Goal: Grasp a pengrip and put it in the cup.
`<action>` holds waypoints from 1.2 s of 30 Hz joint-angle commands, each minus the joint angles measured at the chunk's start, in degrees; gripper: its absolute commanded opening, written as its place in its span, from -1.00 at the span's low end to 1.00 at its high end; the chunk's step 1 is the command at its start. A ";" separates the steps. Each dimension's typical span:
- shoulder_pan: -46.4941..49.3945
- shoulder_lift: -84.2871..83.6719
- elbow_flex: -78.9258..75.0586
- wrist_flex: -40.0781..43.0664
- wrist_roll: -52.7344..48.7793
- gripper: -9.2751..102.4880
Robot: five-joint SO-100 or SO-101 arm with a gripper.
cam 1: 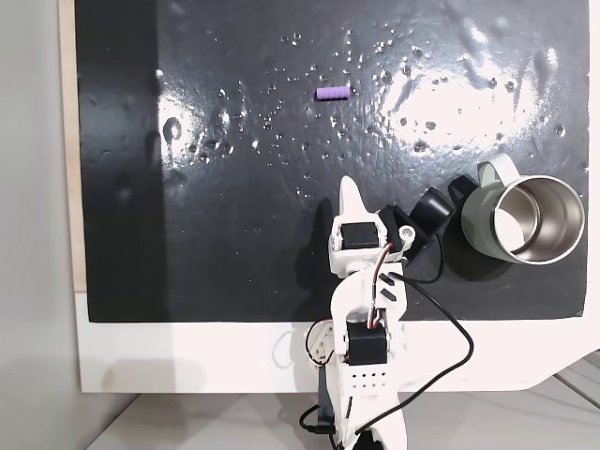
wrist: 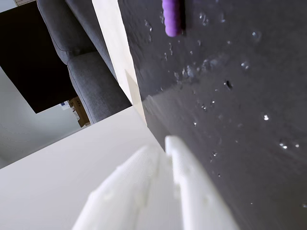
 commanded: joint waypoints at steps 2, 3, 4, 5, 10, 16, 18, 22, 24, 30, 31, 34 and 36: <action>-1.67 -0.26 -6.94 3.34 -1.67 -0.83; -2.11 -1.85 -8.79 3.52 -1.76 -0.83; -2.20 -4.22 -10.99 3.52 -1.76 -0.83; -2.29 -7.38 -13.54 3.43 -1.76 -0.83; -0.97 -25.93 -30.23 3.08 -2.64 -0.83; 1.67 -45.70 -48.78 4.48 -4.22 -0.83; 1.85 -51.94 -55.11 6.42 -4.22 -0.83; 1.05 -65.21 -68.91 13.01 -3.52 -0.75; 0.44 -71.10 -75.50 16.79 -2.29 -0.64; -0.09 -83.32 -89.21 25.75 2.20 -0.51; -0.18 -84.46 -90.09 26.10 2.55 -0.51; -0.70 -88.24 -92.81 27.51 2.55 -0.51; -0.88 -91.93 -95.71 29.27 3.16 -0.51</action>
